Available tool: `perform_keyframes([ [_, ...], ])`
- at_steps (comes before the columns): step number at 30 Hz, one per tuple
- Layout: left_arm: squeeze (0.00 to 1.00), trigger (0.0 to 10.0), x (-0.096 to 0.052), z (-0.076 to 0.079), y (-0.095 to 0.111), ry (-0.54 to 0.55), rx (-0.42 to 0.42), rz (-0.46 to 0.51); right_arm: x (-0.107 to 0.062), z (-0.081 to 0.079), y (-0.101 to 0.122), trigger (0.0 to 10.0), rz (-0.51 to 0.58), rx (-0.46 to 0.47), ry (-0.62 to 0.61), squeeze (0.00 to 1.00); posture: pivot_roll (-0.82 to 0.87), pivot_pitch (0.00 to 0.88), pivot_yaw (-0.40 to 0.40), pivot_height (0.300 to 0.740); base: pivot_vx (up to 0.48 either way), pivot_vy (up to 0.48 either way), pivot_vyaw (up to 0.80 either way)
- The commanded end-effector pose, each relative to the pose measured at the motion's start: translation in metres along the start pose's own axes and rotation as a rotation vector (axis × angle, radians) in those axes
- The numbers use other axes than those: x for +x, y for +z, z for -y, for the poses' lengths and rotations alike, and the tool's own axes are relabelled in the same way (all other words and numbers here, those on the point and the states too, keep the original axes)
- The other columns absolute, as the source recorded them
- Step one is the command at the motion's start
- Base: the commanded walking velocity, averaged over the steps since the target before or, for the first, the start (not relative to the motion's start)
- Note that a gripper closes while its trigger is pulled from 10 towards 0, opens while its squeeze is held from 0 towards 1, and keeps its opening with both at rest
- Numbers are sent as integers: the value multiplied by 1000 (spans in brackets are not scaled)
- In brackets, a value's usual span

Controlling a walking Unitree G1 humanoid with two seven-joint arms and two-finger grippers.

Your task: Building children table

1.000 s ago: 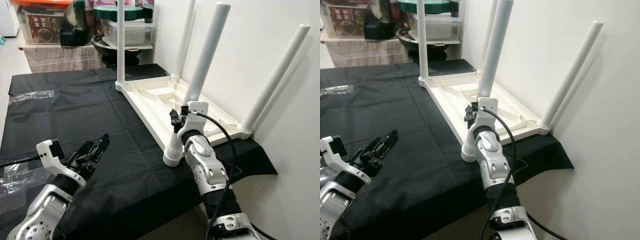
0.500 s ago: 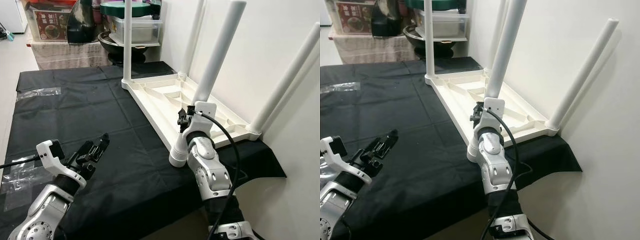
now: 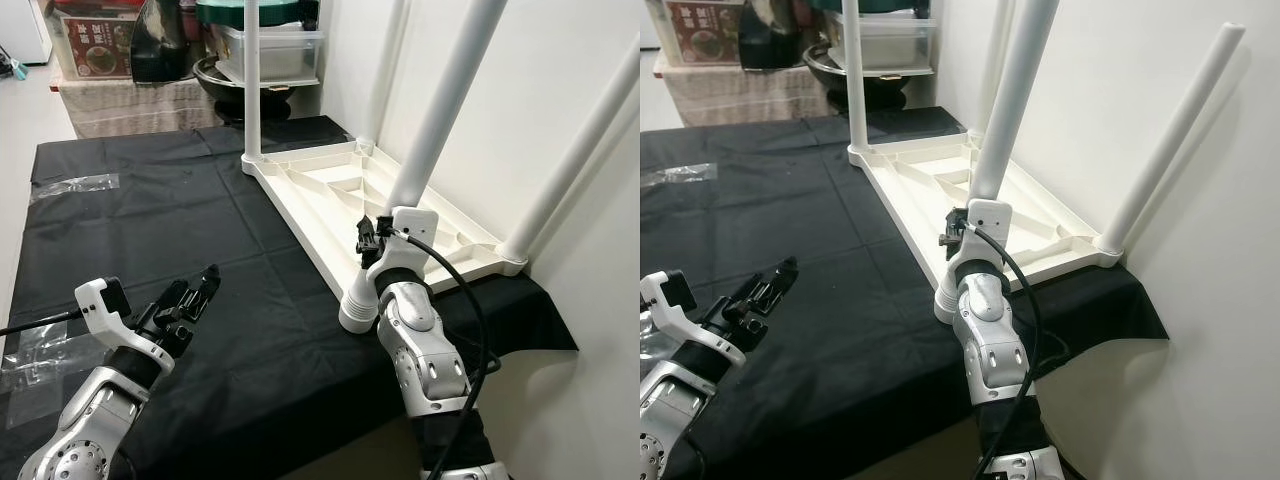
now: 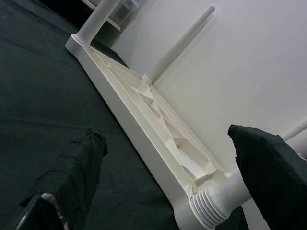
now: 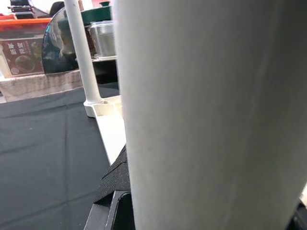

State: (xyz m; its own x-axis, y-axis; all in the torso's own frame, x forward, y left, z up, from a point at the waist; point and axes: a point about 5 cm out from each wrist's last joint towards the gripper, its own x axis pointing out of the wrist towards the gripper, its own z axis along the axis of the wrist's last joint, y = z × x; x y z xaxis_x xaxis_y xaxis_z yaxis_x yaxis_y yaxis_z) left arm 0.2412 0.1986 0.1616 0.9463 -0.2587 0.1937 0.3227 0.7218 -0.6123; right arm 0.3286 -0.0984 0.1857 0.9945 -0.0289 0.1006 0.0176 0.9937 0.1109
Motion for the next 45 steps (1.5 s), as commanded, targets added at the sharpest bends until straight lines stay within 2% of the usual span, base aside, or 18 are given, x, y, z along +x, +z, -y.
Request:
perform_keyframes([
  [1, 0, 10000, 2, 0, -2, -5, 3, -7, -2, 7, -6, 0, -16, -29, -22, 0, 87, 0, -100, 740, 0, 0, 0],
  [12, 0, 10000, 1, 0, -3, -5, 3, -11, -7, -2, -2, 0, 18, -67, 68, 0, 83, 0, -100, 740, 0, 0, 0],
  [15, 0, 10000, 1, 0, -3, -5, 0, -13, -8, -2, -9, 0, -24, -61, 78, 0, 83, 0, -100, 740, 0, 0, 0],
  [25, 0, 10000, 1, 0, -4, -5, 1, -15, -7, -2, -12, 0, -49, -71, 93, 0, 82, 0, -102, 740, 0, 0, 0],
  [26, 0, 10000, 1, 0, -4, -6, 1, -17, -6, -2, -13, 7490, -68, -68, 98, 0, 82, 0, -102, 740, 0, 0, 0],
  [27, 0, 10000, 1, 0, -4, -6, 1, -17, -6, -2, -13, 7490, -68, -68, 98, 0, 82, 0, -102, 740, 0, 0, 0],
  [28, 0, 10000, 1, 0, -4, -6, 1, -18, -6, -3, -14, 10000, -75, -66, 98, 0, 82, 0, -102, 740, 0, 0, 0],
  [45, 0, 10000, 2, 0, -6, -10, -2, -22, -5, -3, -3, 10000, -51, -63, 97, 0, 73, 0, -101, 740, 0, 0, 0],
])
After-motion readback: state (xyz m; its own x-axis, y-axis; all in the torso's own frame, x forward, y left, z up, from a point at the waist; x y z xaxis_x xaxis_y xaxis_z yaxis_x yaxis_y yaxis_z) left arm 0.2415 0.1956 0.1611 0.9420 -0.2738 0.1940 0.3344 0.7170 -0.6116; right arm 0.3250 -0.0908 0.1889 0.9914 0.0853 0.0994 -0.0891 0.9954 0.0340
